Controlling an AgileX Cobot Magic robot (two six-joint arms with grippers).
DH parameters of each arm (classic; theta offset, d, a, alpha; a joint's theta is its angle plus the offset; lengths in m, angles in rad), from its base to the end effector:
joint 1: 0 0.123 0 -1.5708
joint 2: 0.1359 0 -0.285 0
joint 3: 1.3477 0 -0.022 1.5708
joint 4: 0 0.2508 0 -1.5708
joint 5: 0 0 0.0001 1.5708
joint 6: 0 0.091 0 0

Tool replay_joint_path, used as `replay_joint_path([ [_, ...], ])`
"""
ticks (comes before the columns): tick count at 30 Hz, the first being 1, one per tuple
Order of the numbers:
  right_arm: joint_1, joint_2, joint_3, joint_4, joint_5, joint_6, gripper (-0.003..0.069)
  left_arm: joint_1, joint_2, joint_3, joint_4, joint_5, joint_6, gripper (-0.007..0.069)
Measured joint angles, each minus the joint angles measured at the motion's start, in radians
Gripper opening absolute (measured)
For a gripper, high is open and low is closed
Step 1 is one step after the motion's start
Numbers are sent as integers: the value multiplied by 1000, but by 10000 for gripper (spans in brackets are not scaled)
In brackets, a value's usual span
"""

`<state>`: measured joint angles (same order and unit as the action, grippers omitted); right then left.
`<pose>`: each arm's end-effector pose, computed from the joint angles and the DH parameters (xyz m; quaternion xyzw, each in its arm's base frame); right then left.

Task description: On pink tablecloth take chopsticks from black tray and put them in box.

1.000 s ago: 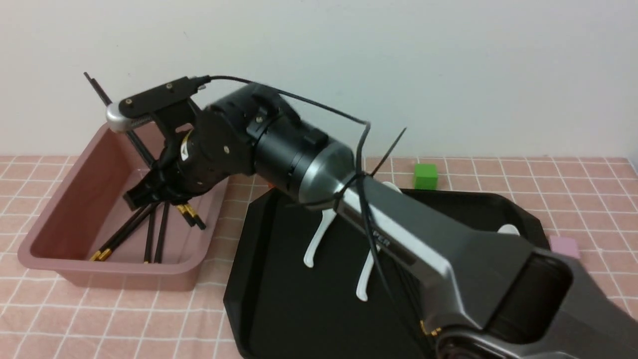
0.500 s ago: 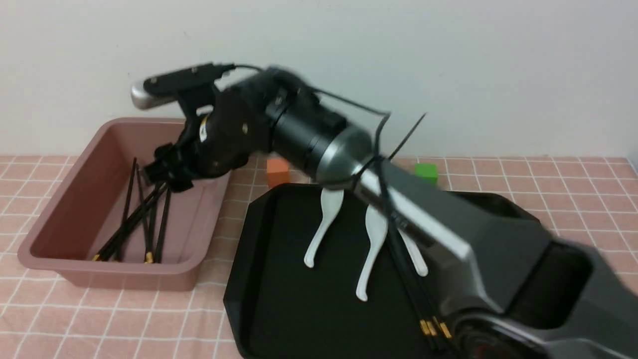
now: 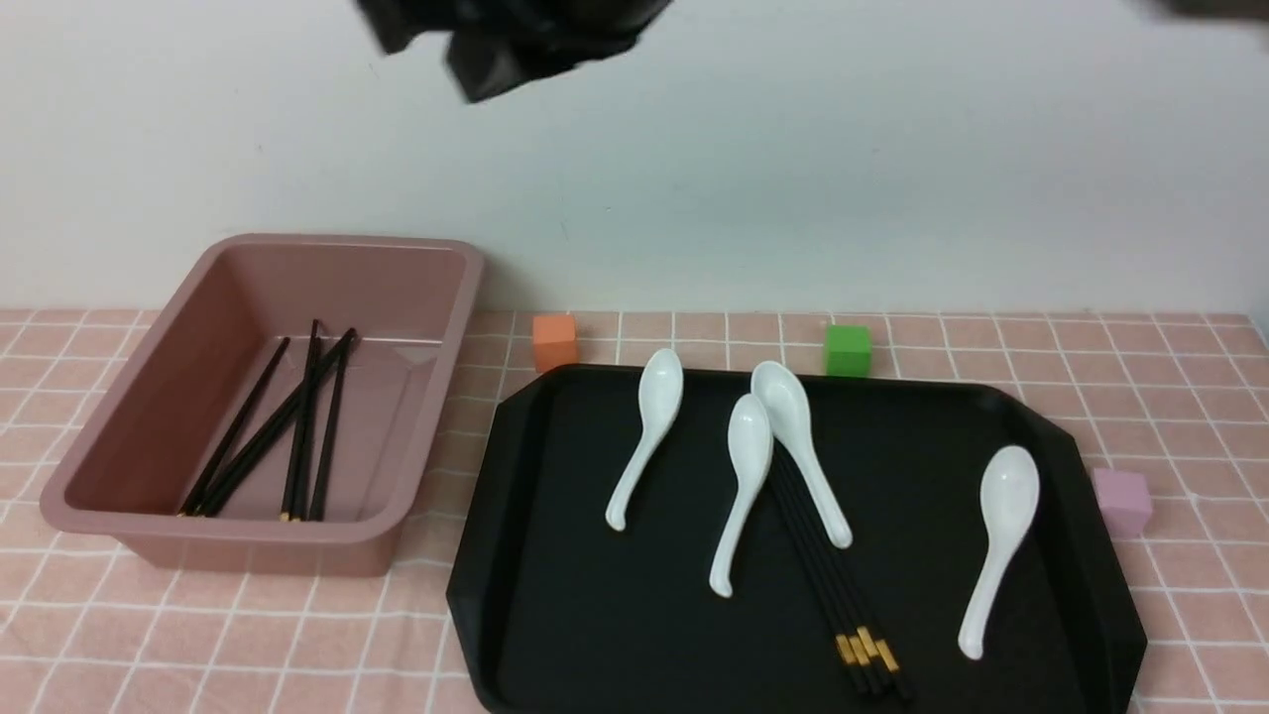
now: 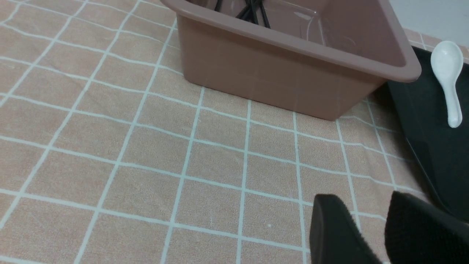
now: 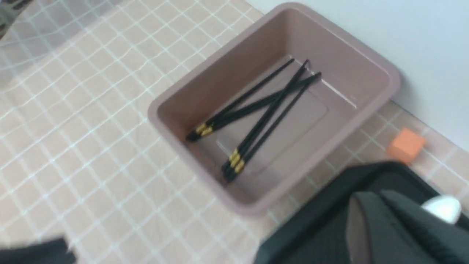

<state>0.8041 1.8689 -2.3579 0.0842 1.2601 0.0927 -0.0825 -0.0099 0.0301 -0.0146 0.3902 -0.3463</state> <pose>0.2643 0.2848 0.4794 -0.3195 0.8440 0.2234 0.3682 0.0521 -0.0048 0.1686 -0.1106 0.8041 -0.1303 0.5694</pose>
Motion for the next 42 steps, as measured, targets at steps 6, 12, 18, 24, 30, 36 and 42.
replay_joint_path([
  [6,0,-330,460,3,7,-6,-14,0,0,0,0,0,0,238],
  [12,0,-541,756,7,7,-6,-14,0,0,0,0,0,0,238],
  [18,0,-640,831,-44,7,-6,-13,0,0,0,0,0,0,238],
  [24,-22,-790,1032,-151,-23,-7,-13,0,0,0,0,0,0,238],
  [30,-289,-1216,1614,-106,-368,-7,-13,0,0,0,0,0,0,238],
  [36,-560,-1675,2105,-117,-648,-7,-10,0,0,0,0,0,0,239],
  [42,-662,-1868,2245,-121,-755,-7,-10,0,0,0,0,0,0,239],
])
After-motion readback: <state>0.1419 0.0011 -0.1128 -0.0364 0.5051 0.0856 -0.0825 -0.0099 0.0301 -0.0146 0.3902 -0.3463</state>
